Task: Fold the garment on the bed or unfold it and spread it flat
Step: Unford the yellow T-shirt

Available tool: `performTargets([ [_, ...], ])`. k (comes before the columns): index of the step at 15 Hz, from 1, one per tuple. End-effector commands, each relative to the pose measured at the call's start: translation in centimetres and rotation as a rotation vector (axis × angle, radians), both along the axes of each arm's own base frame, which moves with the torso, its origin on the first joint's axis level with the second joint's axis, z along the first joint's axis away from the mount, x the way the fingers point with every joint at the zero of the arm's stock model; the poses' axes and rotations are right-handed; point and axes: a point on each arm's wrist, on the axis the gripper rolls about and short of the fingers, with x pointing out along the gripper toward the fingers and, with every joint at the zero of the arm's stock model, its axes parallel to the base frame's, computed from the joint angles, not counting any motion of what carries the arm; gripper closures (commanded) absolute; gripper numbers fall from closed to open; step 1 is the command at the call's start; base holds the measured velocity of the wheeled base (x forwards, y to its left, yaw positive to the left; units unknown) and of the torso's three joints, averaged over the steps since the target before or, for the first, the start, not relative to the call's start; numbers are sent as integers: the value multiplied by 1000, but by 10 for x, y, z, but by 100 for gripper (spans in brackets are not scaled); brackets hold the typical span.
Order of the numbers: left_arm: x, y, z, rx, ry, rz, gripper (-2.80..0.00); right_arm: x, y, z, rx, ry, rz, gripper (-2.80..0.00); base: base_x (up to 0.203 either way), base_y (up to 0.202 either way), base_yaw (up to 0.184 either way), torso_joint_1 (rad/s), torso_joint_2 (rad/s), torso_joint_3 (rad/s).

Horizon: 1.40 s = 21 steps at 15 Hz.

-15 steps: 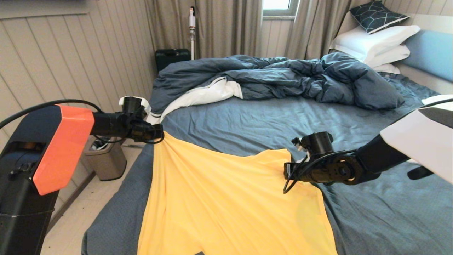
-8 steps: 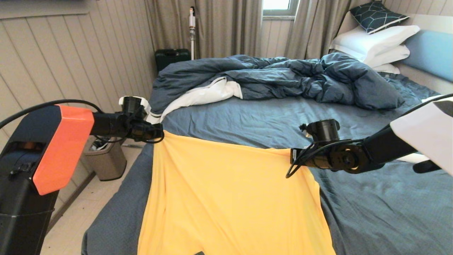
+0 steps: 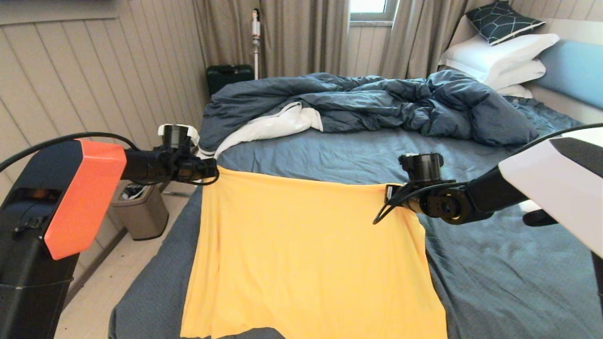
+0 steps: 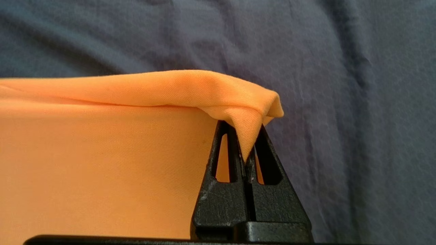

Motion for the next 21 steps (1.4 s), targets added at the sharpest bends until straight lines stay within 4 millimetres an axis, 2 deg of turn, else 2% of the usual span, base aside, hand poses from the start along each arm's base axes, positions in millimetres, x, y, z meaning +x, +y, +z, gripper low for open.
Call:
performTargets([
  [1,0,-1,1,-3,-11,-1,0,9,2,-4,-8,-13,-20,0,0,0,0,0,0,0],
  [7,2,1,-3,9,-6,-13,0,32,2,-9,-36,-56,-84,0,0,0,0,0,0,0],
  [15,1,2,-7,56,27,-27,0,34,3,-13,-92,-39,-50,0,0,0,0,0,0,0],
  [16,0,2,-8,57,33,-27,-280,34,3,-12,-98,-40,-48,-280,0,0,0,0,0,0],
  [19,-1,2,-5,57,34,-27,-280,33,1,-15,-117,-25,-38,-280,0,0,0,0,0,0],
  [21,-1,9,-1,58,24,-13,-280,33,-6,-13,-122,-26,-49,-280,0,0,0,0,0,0],
])
